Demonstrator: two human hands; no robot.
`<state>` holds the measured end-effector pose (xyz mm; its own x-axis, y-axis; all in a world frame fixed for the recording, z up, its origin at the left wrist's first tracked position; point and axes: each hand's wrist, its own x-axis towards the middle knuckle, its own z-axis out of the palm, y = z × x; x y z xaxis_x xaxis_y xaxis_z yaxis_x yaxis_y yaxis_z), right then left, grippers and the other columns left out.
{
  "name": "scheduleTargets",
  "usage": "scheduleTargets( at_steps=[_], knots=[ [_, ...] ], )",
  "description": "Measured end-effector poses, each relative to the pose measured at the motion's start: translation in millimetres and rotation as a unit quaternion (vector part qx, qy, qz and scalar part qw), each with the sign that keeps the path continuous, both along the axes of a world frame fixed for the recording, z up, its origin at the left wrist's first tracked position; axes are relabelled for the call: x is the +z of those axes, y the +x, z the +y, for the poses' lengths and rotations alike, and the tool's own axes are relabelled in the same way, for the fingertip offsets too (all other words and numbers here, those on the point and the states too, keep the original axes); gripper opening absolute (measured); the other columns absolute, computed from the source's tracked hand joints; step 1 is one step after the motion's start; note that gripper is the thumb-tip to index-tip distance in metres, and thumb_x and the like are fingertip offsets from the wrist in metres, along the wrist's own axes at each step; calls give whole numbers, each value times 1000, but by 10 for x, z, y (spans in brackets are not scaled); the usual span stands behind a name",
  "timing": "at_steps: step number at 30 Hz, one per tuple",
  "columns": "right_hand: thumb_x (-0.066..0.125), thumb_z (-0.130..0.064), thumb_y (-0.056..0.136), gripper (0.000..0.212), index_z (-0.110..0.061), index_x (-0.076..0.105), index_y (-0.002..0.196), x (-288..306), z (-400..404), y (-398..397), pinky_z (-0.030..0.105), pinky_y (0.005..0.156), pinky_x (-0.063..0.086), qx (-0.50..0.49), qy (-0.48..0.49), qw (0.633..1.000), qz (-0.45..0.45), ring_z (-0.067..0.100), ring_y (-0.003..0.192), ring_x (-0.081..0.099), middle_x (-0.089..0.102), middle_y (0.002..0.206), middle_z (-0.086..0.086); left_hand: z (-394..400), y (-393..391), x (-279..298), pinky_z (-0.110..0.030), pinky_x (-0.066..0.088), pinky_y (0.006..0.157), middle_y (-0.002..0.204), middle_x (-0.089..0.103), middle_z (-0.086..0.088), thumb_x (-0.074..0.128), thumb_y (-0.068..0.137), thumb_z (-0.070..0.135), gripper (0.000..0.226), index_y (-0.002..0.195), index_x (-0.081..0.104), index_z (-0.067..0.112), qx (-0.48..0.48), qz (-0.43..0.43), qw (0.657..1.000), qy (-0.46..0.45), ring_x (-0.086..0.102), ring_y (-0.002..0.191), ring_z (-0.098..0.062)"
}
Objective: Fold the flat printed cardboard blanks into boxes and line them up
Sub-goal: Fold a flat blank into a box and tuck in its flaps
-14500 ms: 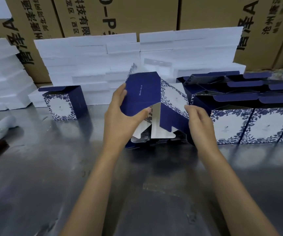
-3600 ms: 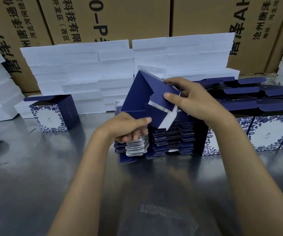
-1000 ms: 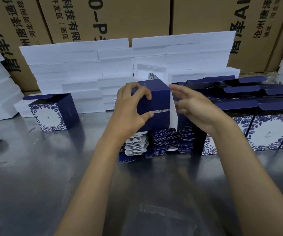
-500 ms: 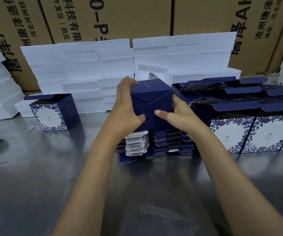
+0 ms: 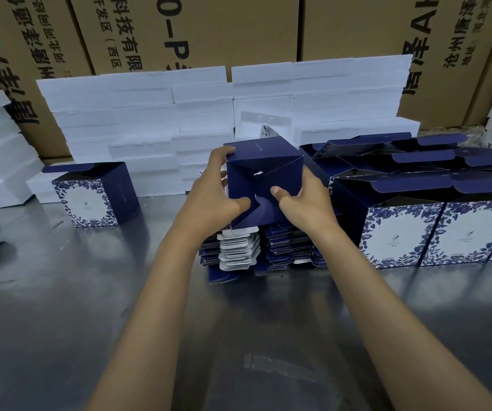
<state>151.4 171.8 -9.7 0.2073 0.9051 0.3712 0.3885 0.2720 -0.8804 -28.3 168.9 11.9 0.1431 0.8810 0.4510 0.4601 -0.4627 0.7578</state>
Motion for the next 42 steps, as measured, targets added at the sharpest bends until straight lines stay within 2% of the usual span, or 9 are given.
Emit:
scheduleTargets(
  at_steps=[3,7,13,18,25,31,33,36,42],
  knots=[
    [71,-19,93,33,-20,61,124,3,4,16,43,98,53,3,0,1000,-1,19,108,65,70,109,-7,9,7,2,-7,50,77,116,49,33,75,79,5,80,139,35,40,-2,-15,1000,-12,57,112,3],
    [72,-19,92,36,-21,60,126,37,10,74,40,98,55,42,-23,999,9,15,107,66,70,111,-9,3,14,18,-40,49,104,141,48,8,72,80,6,77,140,36,36,-24,-48,998,-26,54,126,-20],
    [74,-24,92,30,-24,60,118,96,28,146,37,98,54,72,-41,996,30,15,109,66,69,110,-11,-52,38,90,-38,44,109,145,45,10,56,91,10,57,139,42,38,-10,-105,994,-37,50,130,-13],
    [78,-40,86,39,-21,64,118,44,-18,26,32,89,52,-23,3,1000,1,13,102,65,70,108,-10,-67,68,104,-31,47,97,142,46,11,59,91,13,55,136,44,40,0,-87,995,-44,52,126,-12],
    [75,-44,88,39,-21,64,118,34,-40,-24,25,78,42,-43,7,999,-26,9,95,60,69,103,-12,-55,49,100,-22,46,84,143,46,11,61,91,14,56,136,42,41,-2,-85,995,-48,51,124,-12],
    [78,-57,80,43,-32,67,113,157,-96,71,30,86,54,42,-50,998,11,7,103,67,72,107,-17,-49,30,126,-37,53,97,134,56,10,53,97,35,36,131,46,43,-9,-169,983,-65,58,118,-7],
    [69,-77,74,63,-32,67,117,241,-142,131,30,90,53,81,-87,991,57,8,107,67,70,115,-19,-30,10,135,-32,57,88,130,58,9,45,102,45,28,130,46,42,17,-210,975,-64,60,114,-5],
    [41,-95,71,94,-21,66,122,344,-132,219,40,98,50,55,-148,986,58,20,110,66,69,123,-2,6,-8,79,-32,60,83,131,58,-1,44,103,51,31,129,47,35,57,-235,966,-87,63,112,-16],
    [32,-87,86,80,-21,66,117,363,-106,228,38,85,54,44,-170,981,80,18,105,65,68,107,0,-9,31,28,-39,53,100,121,68,-2,48,91,71,52,127,55,33,19,-204,963,-174,66,111,-16]
  ],
)
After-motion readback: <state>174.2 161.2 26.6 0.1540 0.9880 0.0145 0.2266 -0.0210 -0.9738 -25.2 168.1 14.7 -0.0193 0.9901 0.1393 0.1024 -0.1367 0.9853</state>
